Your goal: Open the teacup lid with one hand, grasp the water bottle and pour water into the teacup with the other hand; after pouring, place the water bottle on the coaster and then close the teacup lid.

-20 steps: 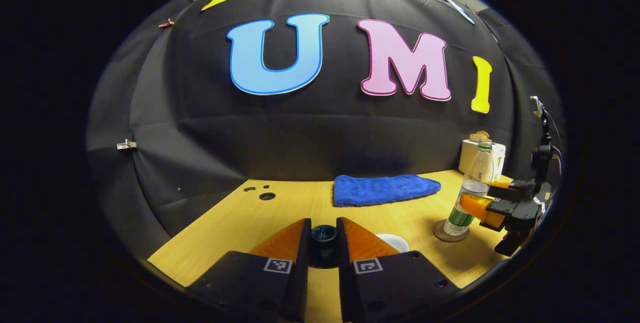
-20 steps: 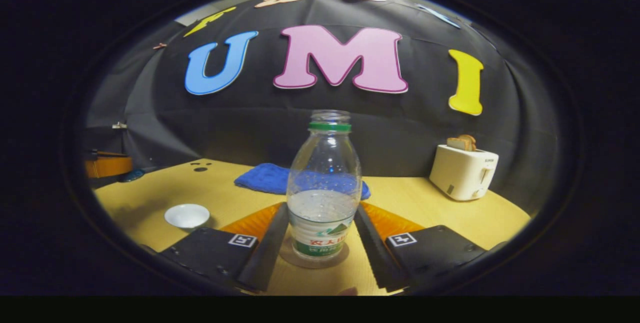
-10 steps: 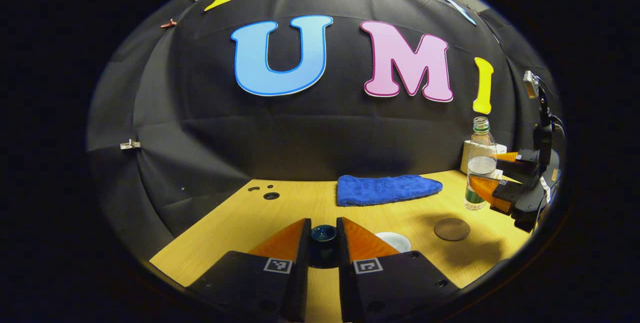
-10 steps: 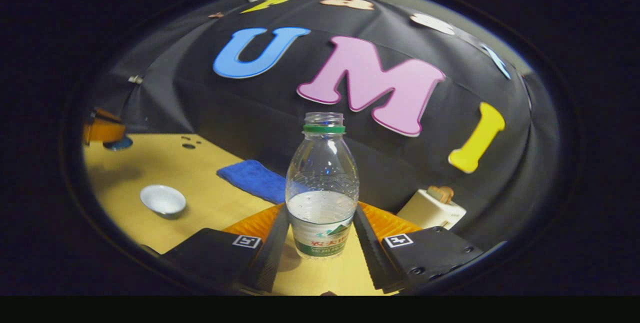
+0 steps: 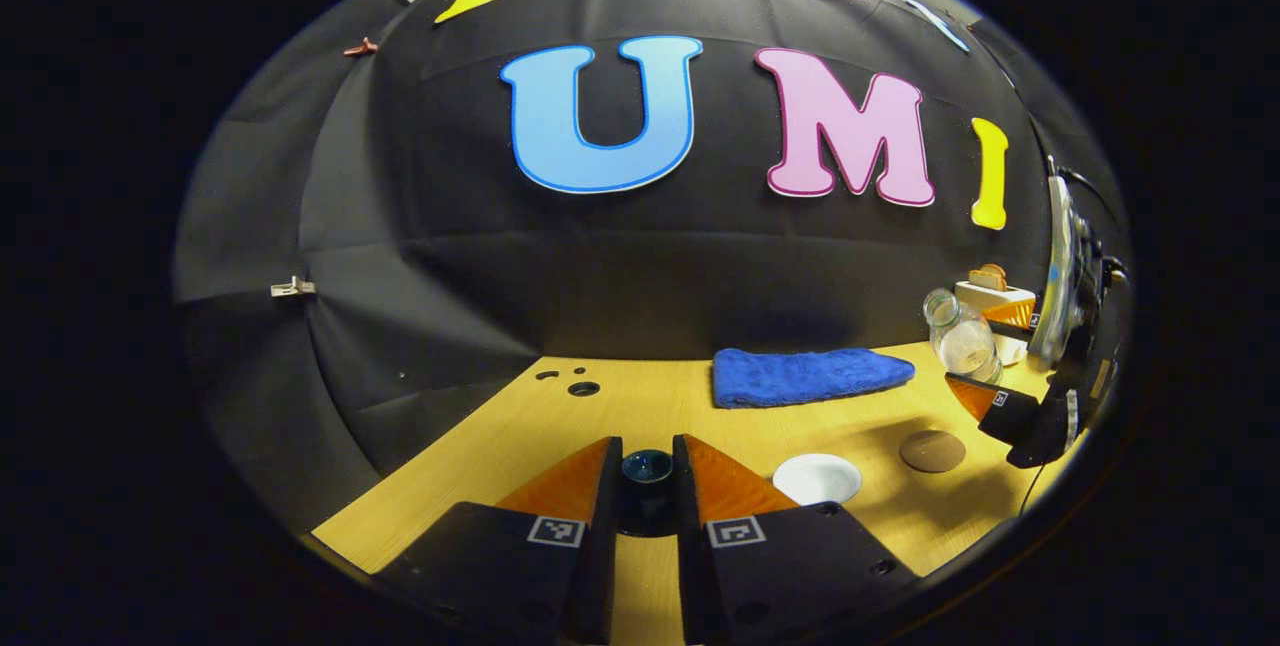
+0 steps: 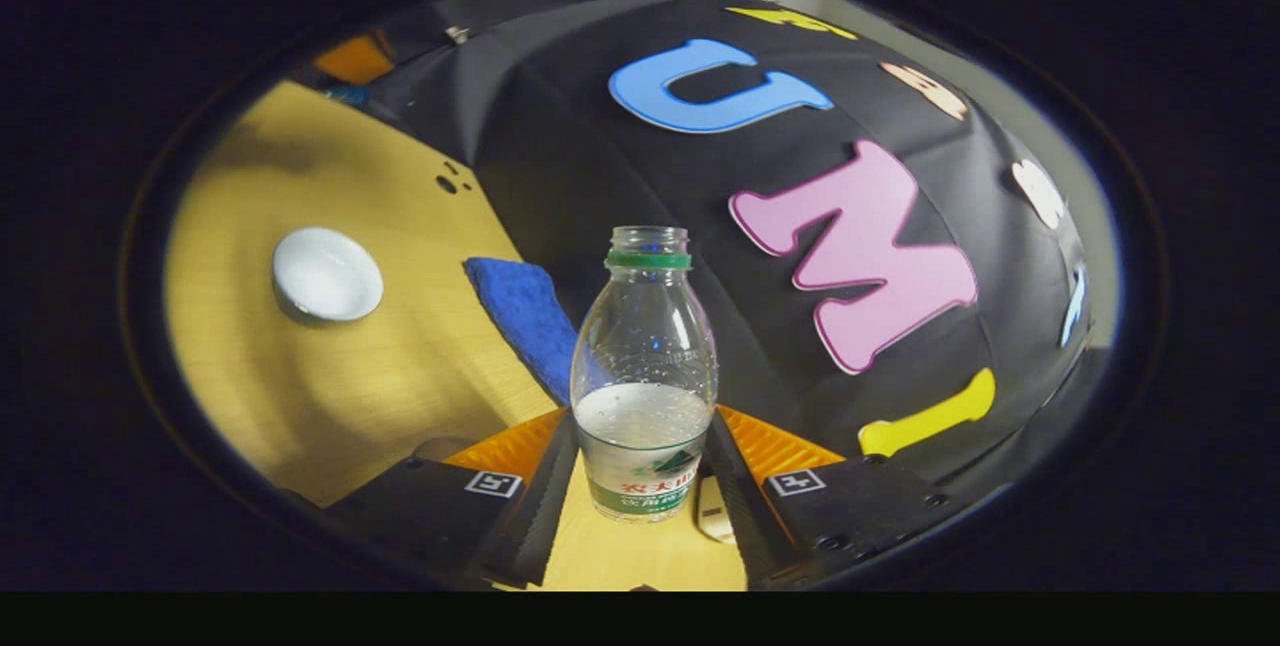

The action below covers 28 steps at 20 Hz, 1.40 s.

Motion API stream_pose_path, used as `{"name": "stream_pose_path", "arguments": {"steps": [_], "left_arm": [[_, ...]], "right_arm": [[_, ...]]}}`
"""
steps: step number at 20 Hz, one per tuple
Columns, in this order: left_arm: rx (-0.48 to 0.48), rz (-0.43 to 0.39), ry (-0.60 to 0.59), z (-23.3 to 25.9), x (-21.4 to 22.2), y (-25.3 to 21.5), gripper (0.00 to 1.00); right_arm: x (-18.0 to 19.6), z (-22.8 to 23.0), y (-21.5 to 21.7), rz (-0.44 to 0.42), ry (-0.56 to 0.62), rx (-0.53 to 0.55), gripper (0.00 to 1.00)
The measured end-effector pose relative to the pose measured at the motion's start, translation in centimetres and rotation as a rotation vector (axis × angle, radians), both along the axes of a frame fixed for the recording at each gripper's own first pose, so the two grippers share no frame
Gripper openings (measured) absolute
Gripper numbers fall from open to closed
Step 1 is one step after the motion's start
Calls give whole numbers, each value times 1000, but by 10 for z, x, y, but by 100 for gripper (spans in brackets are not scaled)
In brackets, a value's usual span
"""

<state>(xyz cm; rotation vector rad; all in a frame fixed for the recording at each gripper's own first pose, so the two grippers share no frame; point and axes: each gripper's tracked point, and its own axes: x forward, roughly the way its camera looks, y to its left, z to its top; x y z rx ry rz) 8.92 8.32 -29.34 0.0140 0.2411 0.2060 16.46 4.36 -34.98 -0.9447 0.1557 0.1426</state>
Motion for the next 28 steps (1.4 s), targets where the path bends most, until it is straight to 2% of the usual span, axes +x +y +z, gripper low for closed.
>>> {"name": "stream_pose_path", "arguments": {"steps": [1,6,7,9,10,11,13,14,15,19,20,22,23,24,25,28], "left_arm": [[-2,8,1,-1,-2,3,26],[-8,28,16,-10,-12,13,26],[-11,32,18,-13,-14,14,30],[-24,40,20,-15,-18,16,30],[-30,44,22,-17,-20,16,26],[-34,48,22,-19,-21,17,30],[-35,55,19,-19,-23,19,30],[-34,58,17,-19,-23,19,27],[-31,61,14,-18,-24,20,30],[-20,63,8,-18,-25,19,30],[-17,65,8,-18,-26,20,27],[-9,69,12,-18,-29,21,27],[-6,70,13,-19,-29,20,30],[-5,71,13,-18,-30,21,27],[-4,73,11,-18,-31,22,30],[-7,82,12,-17,-34,25,30]], "right_arm": [[1,1,2,14,-3,-33,73],[4,-12,26,78,17,-160,73],[4,-11,27,87,18,-187,73],[4,-12,32,111,11,-245,73],[3,-14,36,125,6,-274,73],[3,-14,38,139,1,-304,73],[-1,-18,45,172,-7,-356,74],[-4,-19,47,185,-9,-377,74],[-5,-21,49,195,-8,-396,73],[-5,-27,53,222,-25,-489,73],[-5,-27,54,228,-34,-516,73],[-4,-27,56,242,-34,-536,73],[-1,-27,57,247,-30,-539,73],[0,-26,58,253,-30,-548,73],[-1,-25,59,257,-33,-562,73],[0,-25,60,275,-45,-607,73]]}}
